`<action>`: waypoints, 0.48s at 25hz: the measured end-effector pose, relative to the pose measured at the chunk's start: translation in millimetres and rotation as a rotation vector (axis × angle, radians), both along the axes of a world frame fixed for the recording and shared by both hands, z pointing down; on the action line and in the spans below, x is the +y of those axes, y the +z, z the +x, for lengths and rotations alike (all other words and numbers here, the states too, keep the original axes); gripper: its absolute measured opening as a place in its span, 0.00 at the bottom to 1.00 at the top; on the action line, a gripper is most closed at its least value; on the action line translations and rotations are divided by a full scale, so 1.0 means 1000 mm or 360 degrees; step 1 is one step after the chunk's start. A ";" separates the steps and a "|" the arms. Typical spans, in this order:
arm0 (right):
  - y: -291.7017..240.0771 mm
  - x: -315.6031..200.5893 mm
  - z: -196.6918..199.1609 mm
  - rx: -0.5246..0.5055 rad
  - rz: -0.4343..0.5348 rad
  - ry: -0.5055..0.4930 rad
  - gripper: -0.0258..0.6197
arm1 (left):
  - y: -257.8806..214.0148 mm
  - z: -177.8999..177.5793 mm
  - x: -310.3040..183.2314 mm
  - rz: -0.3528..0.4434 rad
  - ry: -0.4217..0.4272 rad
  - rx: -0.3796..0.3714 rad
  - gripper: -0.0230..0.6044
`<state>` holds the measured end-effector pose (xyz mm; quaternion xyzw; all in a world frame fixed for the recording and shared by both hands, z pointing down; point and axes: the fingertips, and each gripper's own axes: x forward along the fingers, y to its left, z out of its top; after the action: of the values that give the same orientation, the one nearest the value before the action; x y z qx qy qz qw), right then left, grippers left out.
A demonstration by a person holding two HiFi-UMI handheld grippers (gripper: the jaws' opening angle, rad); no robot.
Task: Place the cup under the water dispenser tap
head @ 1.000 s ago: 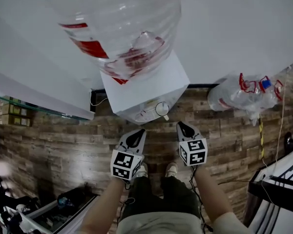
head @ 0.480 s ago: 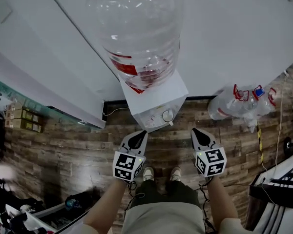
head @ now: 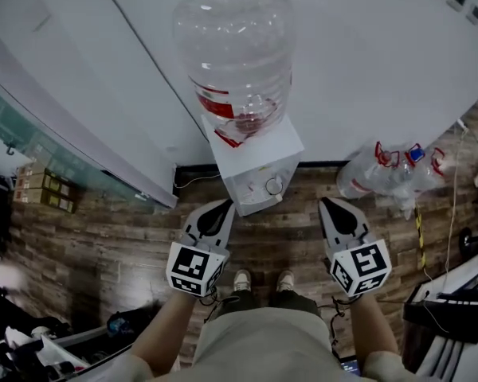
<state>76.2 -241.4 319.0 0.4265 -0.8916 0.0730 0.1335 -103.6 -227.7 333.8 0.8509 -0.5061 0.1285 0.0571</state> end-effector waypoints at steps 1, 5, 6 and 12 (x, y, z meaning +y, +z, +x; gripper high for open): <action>-0.013 0.005 -0.003 -0.0003 0.0034 -0.0029 0.05 | -0.012 0.001 0.003 0.0028 0.0003 -0.0002 0.05; -0.062 0.026 -0.007 -0.0002 0.0168 -0.0109 0.05 | -0.059 0.005 0.020 0.0124 0.0008 -0.0002 0.05; -0.073 0.030 -0.006 -0.0012 0.0200 -0.0111 0.05 | -0.071 0.007 0.023 0.0157 0.0015 0.0005 0.05; -0.123 0.054 -0.005 -0.0061 0.0324 -0.0175 0.05 | -0.120 0.019 0.035 0.0305 0.0020 0.0071 0.05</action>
<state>70.8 -187.4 195.6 0.3868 -0.9188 -0.0173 0.0762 -84.5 -192.7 213.4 0.8583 -0.5093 0.0609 -0.0142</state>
